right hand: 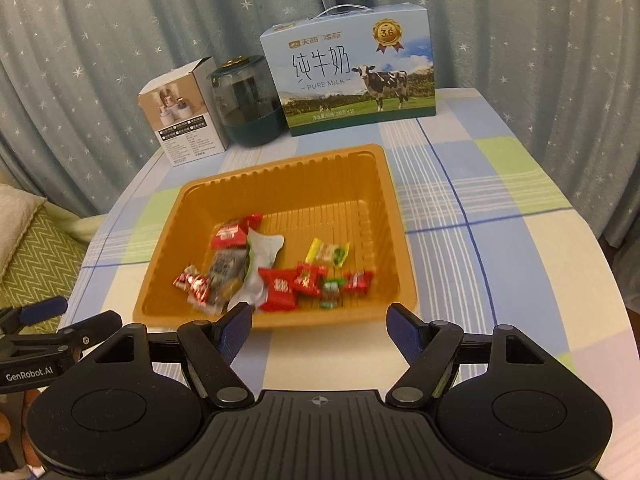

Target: Organize snacks

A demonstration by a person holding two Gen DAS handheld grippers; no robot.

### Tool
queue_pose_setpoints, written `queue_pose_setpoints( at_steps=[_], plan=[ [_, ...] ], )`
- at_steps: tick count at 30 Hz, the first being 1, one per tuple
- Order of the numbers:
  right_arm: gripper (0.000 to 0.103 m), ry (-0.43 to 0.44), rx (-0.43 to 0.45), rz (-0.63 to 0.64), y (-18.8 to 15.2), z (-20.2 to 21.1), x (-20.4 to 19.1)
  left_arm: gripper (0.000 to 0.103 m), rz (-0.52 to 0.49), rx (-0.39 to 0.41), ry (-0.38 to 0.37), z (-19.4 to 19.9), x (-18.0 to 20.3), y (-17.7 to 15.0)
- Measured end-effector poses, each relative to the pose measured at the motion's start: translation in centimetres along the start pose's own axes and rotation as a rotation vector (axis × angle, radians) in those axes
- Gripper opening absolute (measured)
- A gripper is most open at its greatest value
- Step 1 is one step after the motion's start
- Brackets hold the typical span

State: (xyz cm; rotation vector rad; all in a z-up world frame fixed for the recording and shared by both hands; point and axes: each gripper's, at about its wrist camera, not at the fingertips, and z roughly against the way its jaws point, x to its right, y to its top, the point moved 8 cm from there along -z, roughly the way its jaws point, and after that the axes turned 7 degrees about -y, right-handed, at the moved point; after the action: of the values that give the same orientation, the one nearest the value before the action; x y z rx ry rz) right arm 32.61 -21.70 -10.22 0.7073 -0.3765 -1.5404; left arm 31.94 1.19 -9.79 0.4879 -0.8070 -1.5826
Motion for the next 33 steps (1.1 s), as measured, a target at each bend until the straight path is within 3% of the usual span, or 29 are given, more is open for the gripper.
queue_pose_setpoints(
  at_steps=[14, 21, 33],
  plan=[
    [0.074, 0.005, 0.037, 0.018, -4.9, 8.3, -2.0, 0.103, 0.066, 0.017, 0.054, 9.0, 1.5, -4.4],
    [0.074, -0.033, 0.067, 0.051, -8.2, 12.7, -2.2, 0.103, 0.103, 0.03, 0.052, 13.1, 2.2, -6.1],
    [0.074, -0.063, 0.072, 0.057, -12.5, 16.6, -2.2, 0.103, 0.117, 0.03, 0.091, 17.0, 3.8, -8.1]
  ],
)
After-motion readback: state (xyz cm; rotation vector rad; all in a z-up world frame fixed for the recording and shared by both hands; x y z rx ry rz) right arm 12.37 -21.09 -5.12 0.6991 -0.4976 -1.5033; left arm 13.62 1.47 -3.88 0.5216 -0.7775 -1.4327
